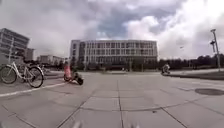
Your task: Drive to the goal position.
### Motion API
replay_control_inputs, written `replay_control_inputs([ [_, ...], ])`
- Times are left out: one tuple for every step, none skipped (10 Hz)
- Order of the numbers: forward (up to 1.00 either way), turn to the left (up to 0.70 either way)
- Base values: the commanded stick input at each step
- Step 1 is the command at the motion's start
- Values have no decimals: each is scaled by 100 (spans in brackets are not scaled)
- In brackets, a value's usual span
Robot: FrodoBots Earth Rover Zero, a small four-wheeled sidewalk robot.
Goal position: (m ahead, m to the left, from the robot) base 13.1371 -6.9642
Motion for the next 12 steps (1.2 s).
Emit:
replay_control_inputs([
  [70,0],
  [70,-1],
  [70,-2],
  [70,-34],
  [70,-35],
  [70,-35],
  [70,-35],
  [70,-35],
  [70,-16],
  [70,0],
  [70,0],
  [70,0],
])
